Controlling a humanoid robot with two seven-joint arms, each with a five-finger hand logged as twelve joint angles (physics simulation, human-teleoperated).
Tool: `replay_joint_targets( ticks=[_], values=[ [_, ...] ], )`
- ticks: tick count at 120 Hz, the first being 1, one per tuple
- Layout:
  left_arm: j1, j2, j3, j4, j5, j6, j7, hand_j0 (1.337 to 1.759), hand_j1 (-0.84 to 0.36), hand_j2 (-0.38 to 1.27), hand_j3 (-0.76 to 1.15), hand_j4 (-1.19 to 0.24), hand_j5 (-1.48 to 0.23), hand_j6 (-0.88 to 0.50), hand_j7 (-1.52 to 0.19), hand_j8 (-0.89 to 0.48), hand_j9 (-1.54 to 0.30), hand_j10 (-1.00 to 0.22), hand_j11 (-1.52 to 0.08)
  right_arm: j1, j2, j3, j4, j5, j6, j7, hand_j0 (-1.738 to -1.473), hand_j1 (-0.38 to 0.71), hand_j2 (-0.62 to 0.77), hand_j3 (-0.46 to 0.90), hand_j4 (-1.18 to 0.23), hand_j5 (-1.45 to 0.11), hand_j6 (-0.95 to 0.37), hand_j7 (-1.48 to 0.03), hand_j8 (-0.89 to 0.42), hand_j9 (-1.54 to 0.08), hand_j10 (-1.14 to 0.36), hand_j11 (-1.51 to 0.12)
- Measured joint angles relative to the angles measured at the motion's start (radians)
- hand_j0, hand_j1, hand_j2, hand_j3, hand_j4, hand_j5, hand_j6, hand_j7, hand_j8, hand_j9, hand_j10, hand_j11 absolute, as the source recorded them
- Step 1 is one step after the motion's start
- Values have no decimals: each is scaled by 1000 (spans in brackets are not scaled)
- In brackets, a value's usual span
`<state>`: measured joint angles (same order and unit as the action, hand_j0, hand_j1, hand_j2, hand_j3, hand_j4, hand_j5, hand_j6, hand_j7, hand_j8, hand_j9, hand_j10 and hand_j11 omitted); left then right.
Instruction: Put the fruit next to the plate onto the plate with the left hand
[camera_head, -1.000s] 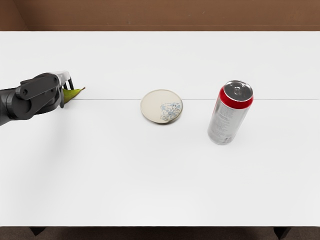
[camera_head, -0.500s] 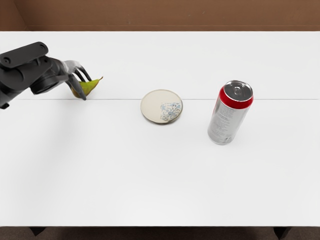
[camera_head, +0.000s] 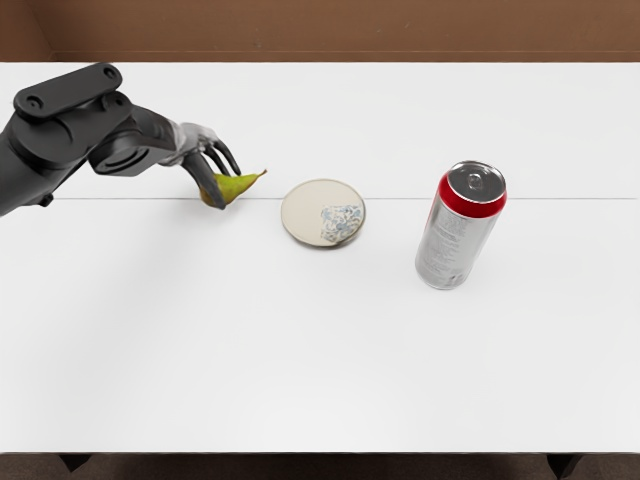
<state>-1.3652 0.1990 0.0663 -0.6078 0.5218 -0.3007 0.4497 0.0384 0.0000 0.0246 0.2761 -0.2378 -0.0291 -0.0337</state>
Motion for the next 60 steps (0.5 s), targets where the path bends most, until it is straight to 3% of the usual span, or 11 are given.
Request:
replay_joint_targets(
  ticks=[60],
  values=[
    [-32, -99, -36, 0, -2, -2, 1, 1656, -269, 311, 0, -534, -904, -395, -873, -410, -871, -574, -868, 0, 0, 0, 0, 0, 0, 0, -1658, -349, 0, 0, 0, 0, 0, 0, 0, 0, 0, 0]
  ],
)
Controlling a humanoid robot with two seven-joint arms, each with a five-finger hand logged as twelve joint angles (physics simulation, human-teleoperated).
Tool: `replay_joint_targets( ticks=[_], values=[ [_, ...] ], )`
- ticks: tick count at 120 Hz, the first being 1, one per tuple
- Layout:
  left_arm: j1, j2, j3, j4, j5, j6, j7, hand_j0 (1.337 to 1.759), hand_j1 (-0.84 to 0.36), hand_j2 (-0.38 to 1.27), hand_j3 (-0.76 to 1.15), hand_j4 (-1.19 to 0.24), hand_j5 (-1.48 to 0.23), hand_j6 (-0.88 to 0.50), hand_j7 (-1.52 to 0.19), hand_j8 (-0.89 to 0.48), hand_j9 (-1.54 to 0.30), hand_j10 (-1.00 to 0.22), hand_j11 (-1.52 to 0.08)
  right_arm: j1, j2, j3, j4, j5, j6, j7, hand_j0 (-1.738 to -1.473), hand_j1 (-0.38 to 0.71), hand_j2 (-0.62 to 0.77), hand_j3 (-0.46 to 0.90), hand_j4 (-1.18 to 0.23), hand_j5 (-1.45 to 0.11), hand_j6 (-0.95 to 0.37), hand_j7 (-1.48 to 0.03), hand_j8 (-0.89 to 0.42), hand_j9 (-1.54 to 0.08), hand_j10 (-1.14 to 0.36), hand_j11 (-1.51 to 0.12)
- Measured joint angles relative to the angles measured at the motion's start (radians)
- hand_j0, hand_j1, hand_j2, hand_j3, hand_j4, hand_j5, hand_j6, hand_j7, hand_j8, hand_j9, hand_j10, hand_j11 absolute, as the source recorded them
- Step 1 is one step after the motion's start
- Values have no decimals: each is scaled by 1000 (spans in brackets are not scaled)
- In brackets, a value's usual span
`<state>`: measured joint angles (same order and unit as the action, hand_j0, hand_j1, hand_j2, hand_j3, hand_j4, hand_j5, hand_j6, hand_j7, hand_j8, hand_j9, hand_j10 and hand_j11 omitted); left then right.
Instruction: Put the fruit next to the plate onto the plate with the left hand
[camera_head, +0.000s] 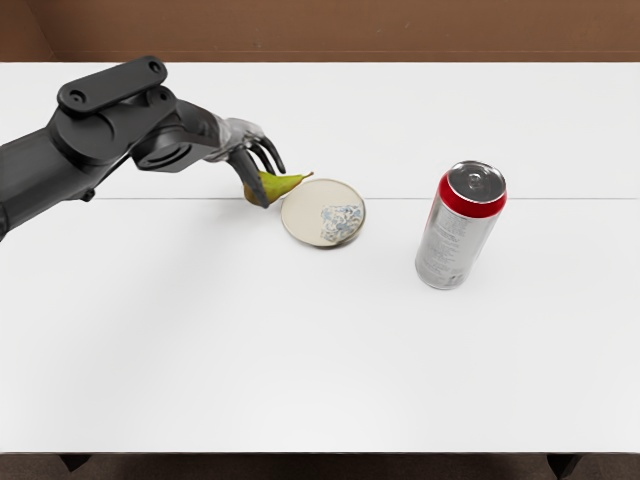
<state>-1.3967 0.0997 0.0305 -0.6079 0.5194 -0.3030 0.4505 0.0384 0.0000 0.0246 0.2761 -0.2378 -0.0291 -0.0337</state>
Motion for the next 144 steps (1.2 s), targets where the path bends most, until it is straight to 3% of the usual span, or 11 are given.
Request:
replay_joint_targets(
  ticks=[44, 59, 75, 102, 126, 144],
  values=[
    [-16, -92, -16, -2, -2, 1, 19, 1655, -231, 274, 0, -626, -924, -409, -900, -419, -901, -579, -904, 0, 0, 0, 0, 0, 0, 0, -1658, -349, 0, 0, 0, 0, 0, 0, 0, 0, 0, 0],
    [-1, -78, -88, -1, 1, 4, 21, 1656, -27, 162, 0, -393, -573, -276, -559, -277, -559, -368, -561, 0, 0, 0, 0, 0, 0, 0, -1658, -349, 0, 0, 0, 0, 0, 0, 0, 0, 0, 0],
    [-11, 93, -184, -1, -128, -148, 22, 1657, 127, 89, 0, -227, -327, -166, -320, -167, -320, -214, -320, 0, 0, 0, 0, 0, 0, 0, -1658, -349, 0, 0, 0, 0, 0, 0, 0, 0, 0, 0],
    [203, 378, -385, -2, -414, -290, 22, 1658, 247, 34, 0, -100, -140, -80, -137, -80, -137, -95, -138, 0, 0, 0, 0, 0, 0, 0, -1658, -349, 0, 0, 0, 0, 0, 0, 0, 0, 0, 0],
    [326, 619, -429, -2, -478, -306, 22, 1658, 292, 16, 0, -53, -72, -45, -72, -45, -72, -50, -72, 0, 0, 0, 0, 0, 0, 0, -1658, -349, 0, 0, 0, 0, 0, 0, 0, 0, 0, 0],
    [344, 670, -435, -1, -495, -308, 22, 1658, 308, 10, 0, -35, -49, -31, -49, -31, -49, -34, -49, 0, 0, 0, 0, 0, 0, 0, -1658, -349, 0, 0, 0, 0, 0, 0, 0, 0, 0, 0]
  ],
)
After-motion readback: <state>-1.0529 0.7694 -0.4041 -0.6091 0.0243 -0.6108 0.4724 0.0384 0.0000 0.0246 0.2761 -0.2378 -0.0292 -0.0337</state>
